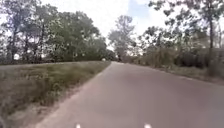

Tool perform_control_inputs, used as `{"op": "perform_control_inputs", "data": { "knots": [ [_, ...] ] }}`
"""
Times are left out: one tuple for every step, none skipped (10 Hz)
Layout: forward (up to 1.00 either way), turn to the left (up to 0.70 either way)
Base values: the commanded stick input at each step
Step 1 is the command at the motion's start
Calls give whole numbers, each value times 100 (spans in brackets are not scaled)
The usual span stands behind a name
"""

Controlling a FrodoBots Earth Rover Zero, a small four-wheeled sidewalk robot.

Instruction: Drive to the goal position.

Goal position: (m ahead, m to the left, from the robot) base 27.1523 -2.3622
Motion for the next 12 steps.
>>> {"op": "perform_control_inputs", "data": {
  "knots": [
    [100, 0],
    [100, 0],
    [100, 0],
    [100, -8],
    [100, -13],
    [100, 0],
    [100, 0],
    [100, 0],
    [100, 0],
    [100, 0],
    [100, 0],
    [100, 0]
  ]
}}
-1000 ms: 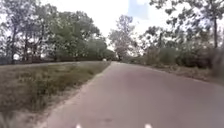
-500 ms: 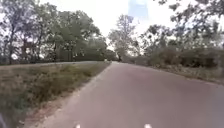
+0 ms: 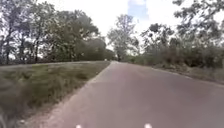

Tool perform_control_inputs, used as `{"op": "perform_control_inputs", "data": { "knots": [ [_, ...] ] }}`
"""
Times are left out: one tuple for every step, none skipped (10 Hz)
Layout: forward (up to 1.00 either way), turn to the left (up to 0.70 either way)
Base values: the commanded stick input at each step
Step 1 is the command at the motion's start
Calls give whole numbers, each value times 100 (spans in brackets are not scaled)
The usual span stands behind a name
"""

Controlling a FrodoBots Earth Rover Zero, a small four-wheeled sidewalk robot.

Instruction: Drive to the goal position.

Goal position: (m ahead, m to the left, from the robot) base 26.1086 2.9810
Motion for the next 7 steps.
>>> {"op": "perform_control_inputs", "data": {
  "knots": [
    [100, 0],
    [100, 0],
    [100, 0],
    [100, 0],
    [100, 0],
    [100, 0],
    [100, 0]
  ]
}}
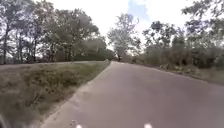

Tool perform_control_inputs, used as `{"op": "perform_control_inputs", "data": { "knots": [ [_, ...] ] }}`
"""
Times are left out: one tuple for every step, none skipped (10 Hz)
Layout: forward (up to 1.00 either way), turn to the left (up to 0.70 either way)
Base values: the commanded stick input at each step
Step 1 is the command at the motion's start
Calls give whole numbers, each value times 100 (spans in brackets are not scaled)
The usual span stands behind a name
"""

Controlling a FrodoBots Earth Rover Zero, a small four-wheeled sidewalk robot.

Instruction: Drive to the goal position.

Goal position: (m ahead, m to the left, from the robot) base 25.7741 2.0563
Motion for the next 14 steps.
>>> {"op": "perform_control_inputs", "data": {
  "knots": [
    [100, 0],
    [100, 0],
    [100, 0],
    [100, 0],
    [100, 0],
    [100, 0],
    [100, 0],
    [100, 0],
    [100, 0],
    [100, 0],
    [100, 0],
    [100, -21],
    [100, -27],
    [100, -13]
  ]
}}
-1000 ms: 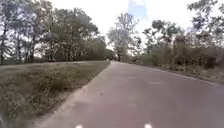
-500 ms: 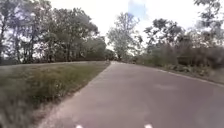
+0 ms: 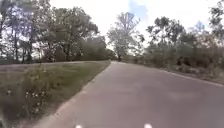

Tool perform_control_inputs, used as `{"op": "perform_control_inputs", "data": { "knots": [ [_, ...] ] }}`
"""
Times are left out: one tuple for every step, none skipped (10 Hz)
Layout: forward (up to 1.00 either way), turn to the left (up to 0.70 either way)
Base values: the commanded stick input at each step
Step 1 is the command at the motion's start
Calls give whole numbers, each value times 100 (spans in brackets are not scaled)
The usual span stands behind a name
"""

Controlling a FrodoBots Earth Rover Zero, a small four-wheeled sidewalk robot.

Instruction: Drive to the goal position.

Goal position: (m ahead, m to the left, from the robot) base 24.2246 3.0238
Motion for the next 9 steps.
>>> {"op": "perform_control_inputs", "data": {
  "knots": [
    [100, 0],
    [100, 0],
    [100, 0],
    [100, 0],
    [100, 0],
    [100, 0],
    [100, 0],
    [100, 0],
    [100, 0]
  ]
}}
